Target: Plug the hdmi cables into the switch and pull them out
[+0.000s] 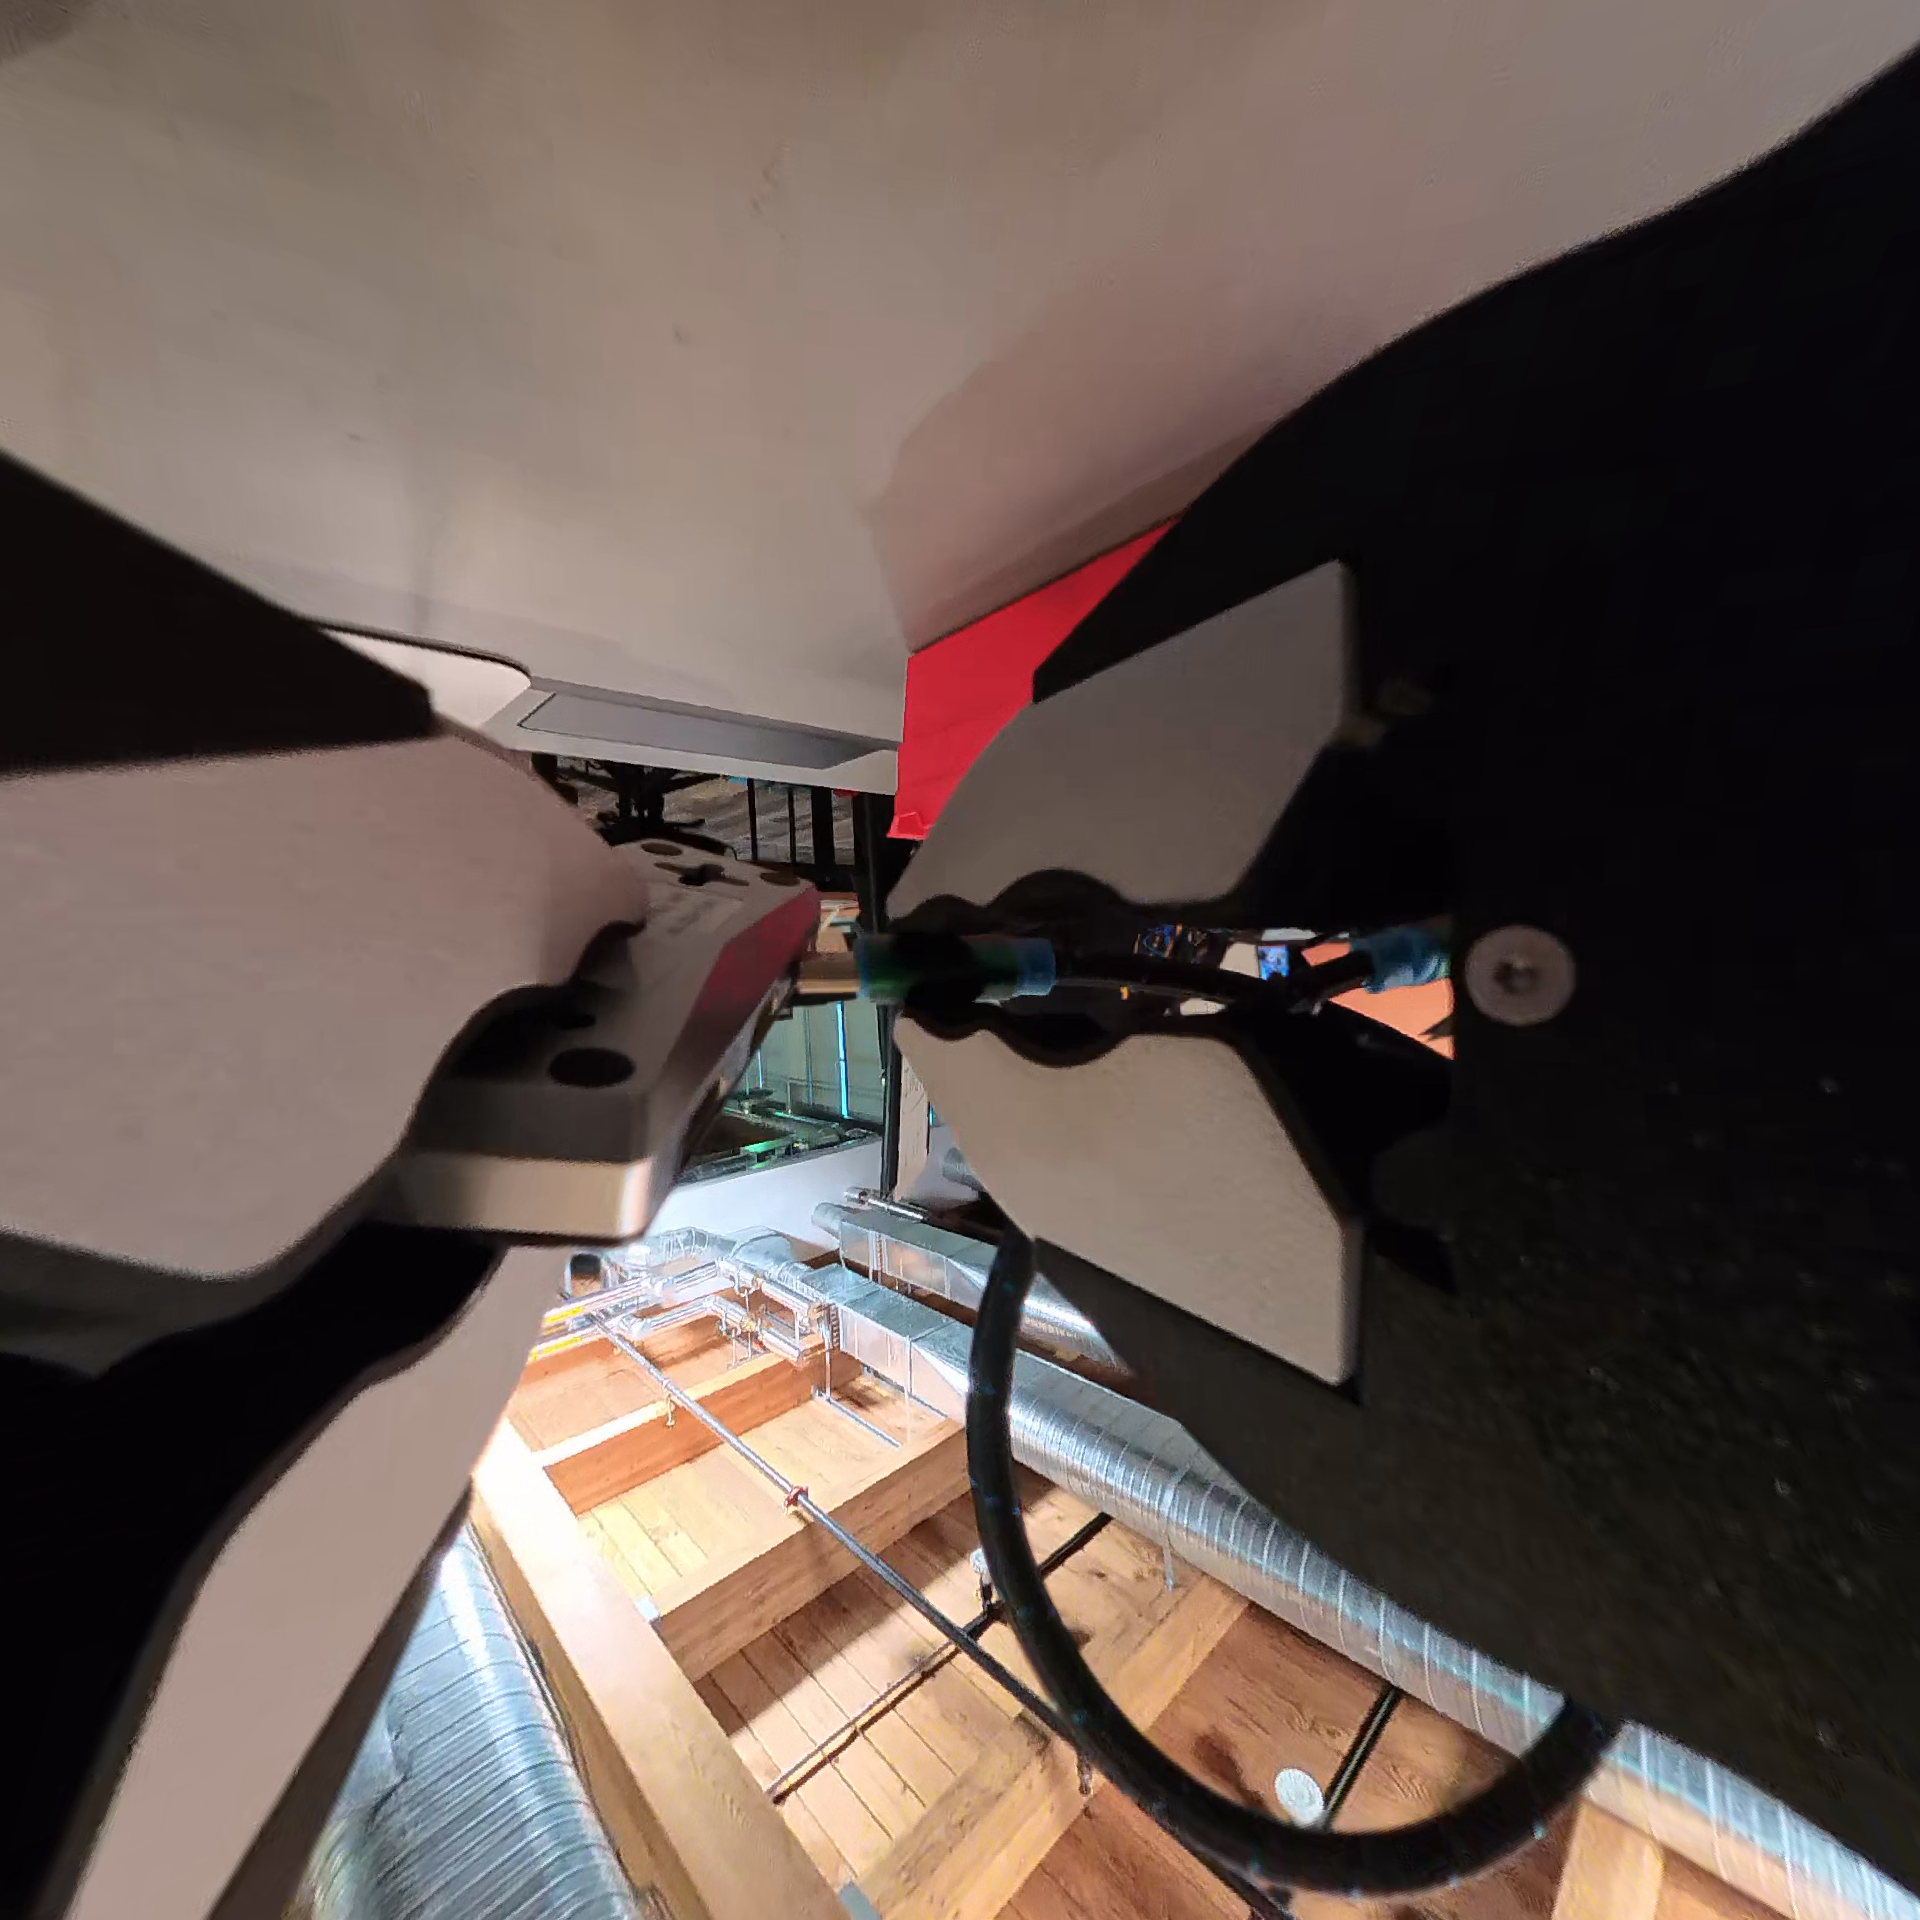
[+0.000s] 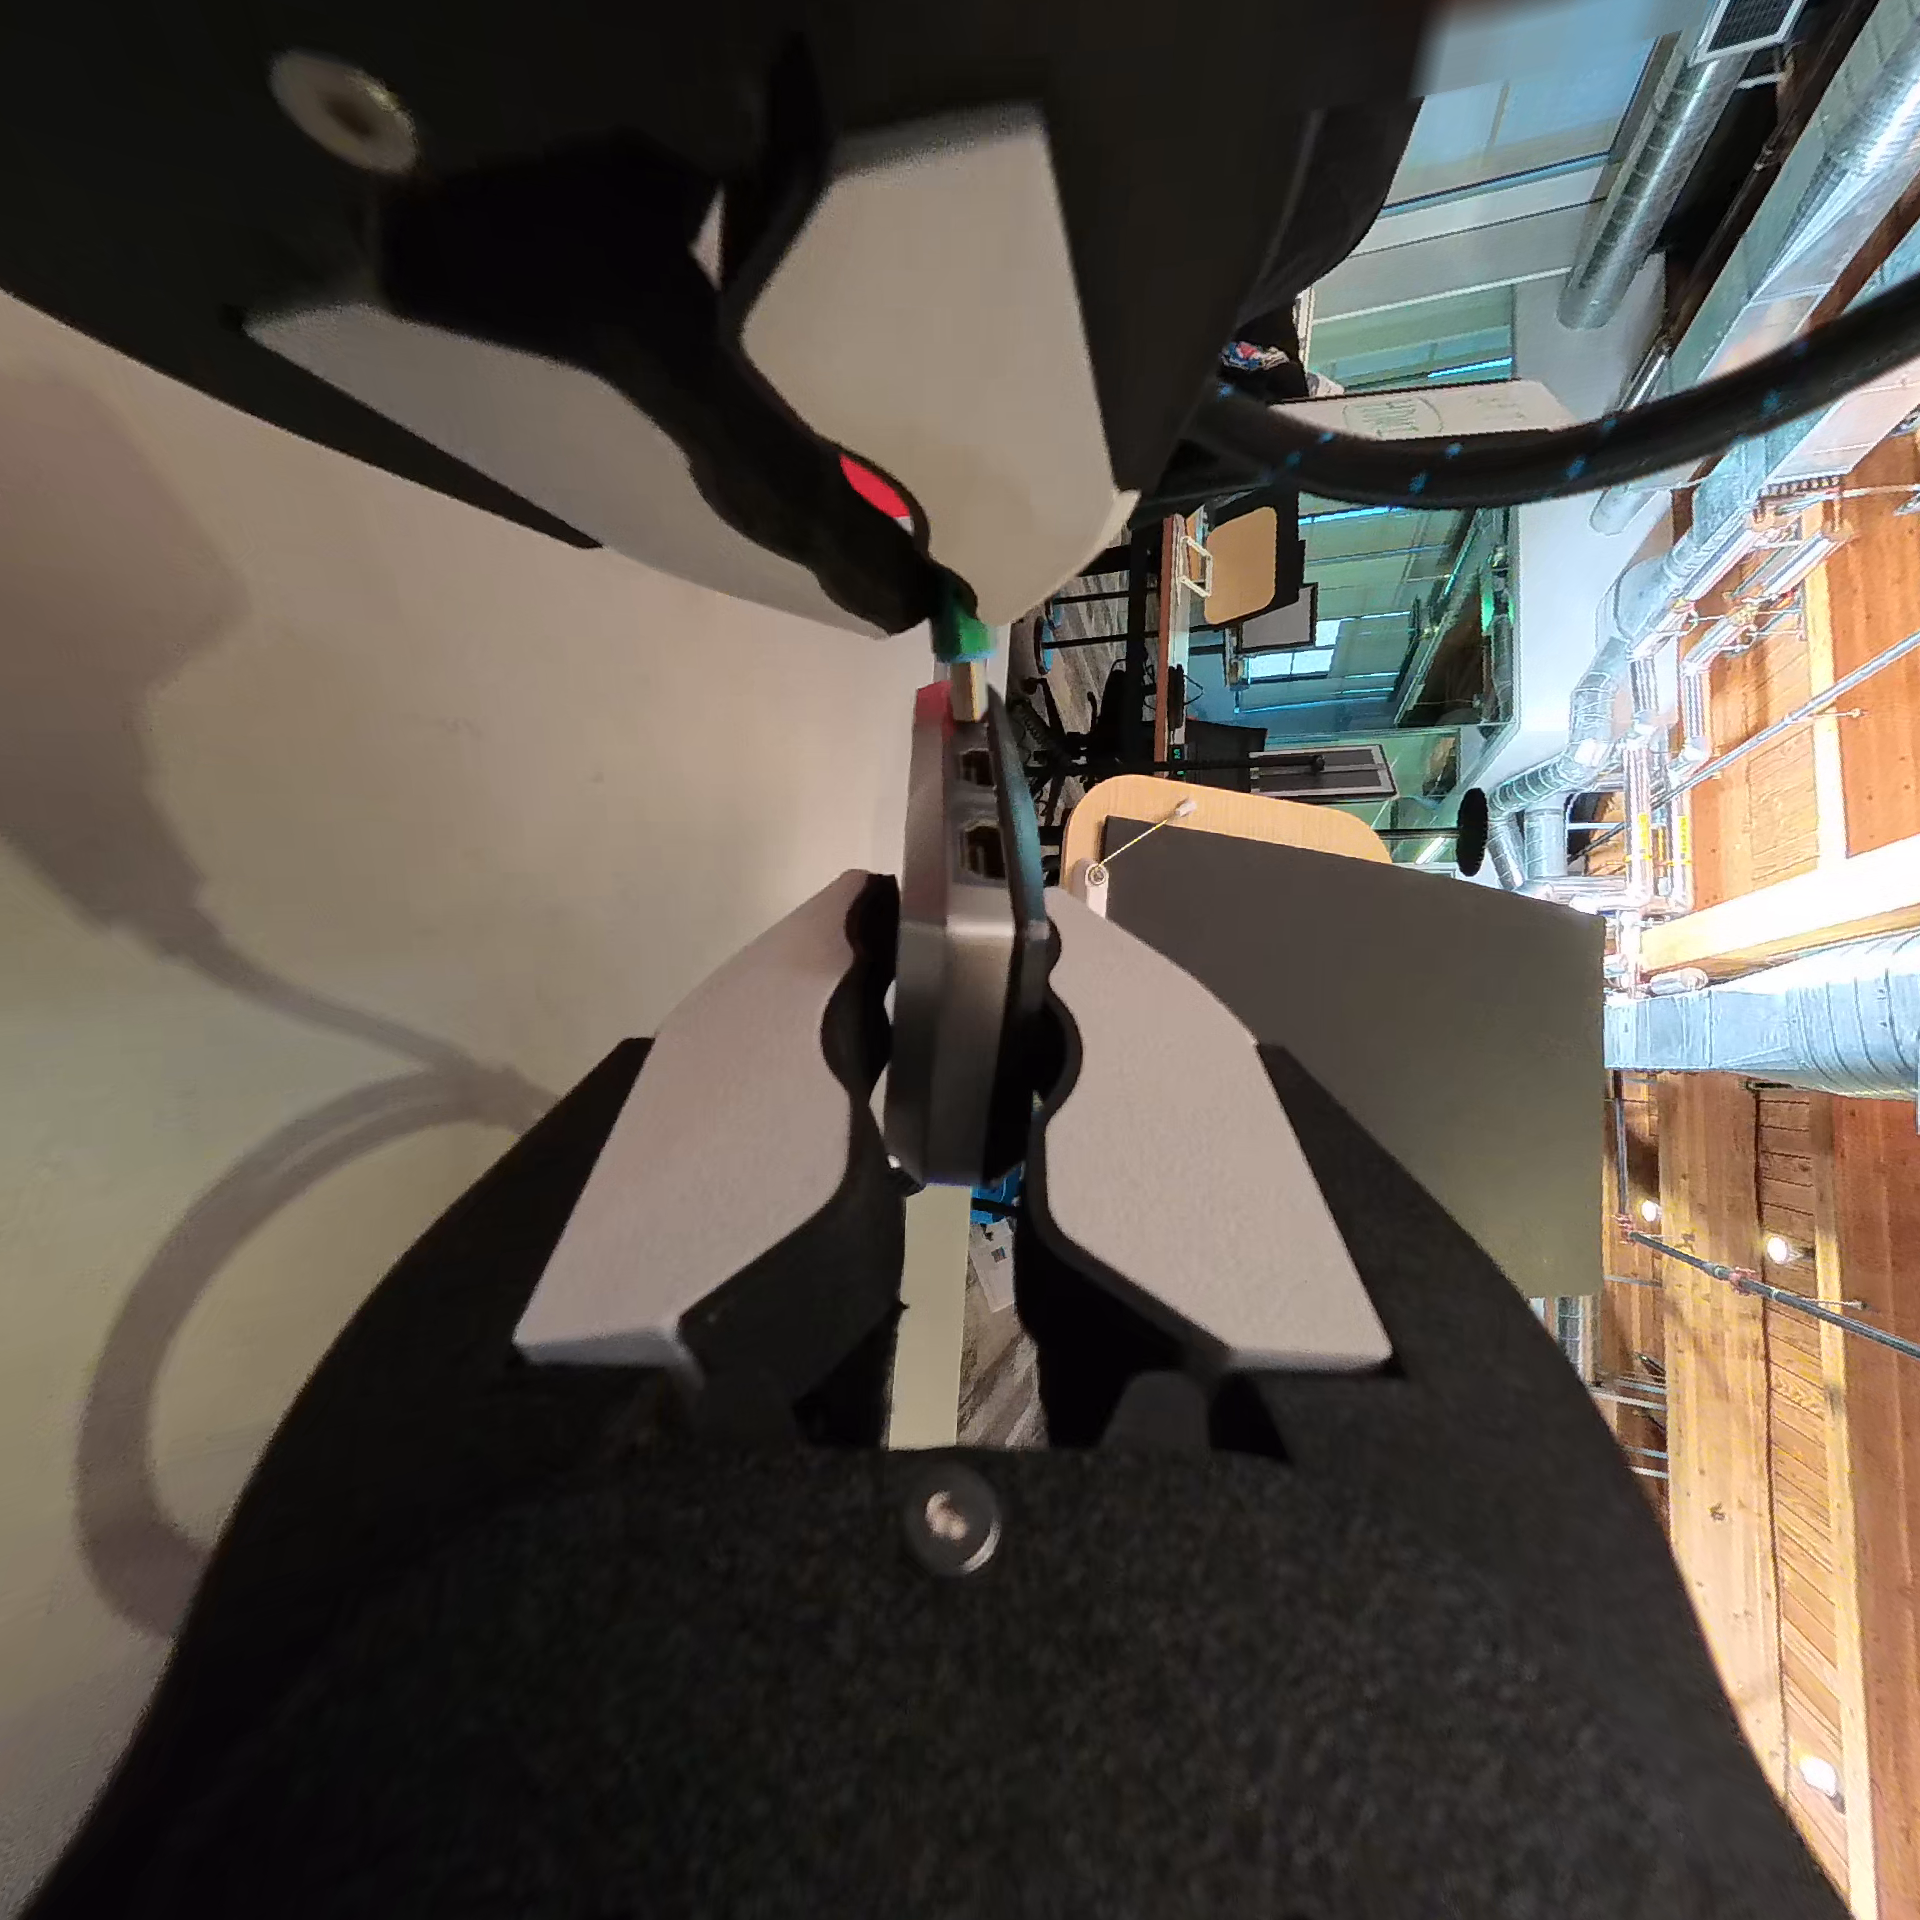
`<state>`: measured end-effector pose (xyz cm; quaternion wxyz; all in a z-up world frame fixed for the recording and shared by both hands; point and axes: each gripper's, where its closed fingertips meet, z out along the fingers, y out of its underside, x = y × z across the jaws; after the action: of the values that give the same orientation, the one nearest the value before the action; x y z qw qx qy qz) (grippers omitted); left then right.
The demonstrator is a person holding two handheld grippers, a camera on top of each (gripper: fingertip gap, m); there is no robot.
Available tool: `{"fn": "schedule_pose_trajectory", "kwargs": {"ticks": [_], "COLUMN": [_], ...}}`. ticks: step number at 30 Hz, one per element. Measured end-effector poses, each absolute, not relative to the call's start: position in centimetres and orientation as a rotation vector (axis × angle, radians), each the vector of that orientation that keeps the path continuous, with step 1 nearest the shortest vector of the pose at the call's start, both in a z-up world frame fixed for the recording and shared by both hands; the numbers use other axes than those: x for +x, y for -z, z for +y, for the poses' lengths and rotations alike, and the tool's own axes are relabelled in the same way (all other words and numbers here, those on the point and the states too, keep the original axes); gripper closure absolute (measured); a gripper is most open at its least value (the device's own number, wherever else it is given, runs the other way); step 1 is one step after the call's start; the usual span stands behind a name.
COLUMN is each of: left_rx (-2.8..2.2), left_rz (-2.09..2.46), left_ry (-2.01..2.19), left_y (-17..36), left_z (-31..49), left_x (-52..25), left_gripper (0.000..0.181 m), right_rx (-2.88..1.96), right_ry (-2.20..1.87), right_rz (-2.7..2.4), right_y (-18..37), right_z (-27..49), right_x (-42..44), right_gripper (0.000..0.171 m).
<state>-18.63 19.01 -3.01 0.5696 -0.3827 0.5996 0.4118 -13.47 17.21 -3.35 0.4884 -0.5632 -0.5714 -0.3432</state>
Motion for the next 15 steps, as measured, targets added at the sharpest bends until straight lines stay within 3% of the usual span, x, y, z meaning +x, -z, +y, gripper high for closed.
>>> {"fn": "schedule_pose_trajectory", "kwargs": {"ticks": [15], "left_rx": [-0.877], "left_rz": [1.504], "left_ry": [-1.059], "left_y": [4.2], "left_z": [19.2], "left_x": [-19.3], "left_gripper": [0.171], "right_rx": [-1.379], "right_ry": [0.851], "right_rz": [-1.452], "right_y": [5.0], "right_z": [17.5], "right_x": [-14.1], "right_gripper": [0.149]}}
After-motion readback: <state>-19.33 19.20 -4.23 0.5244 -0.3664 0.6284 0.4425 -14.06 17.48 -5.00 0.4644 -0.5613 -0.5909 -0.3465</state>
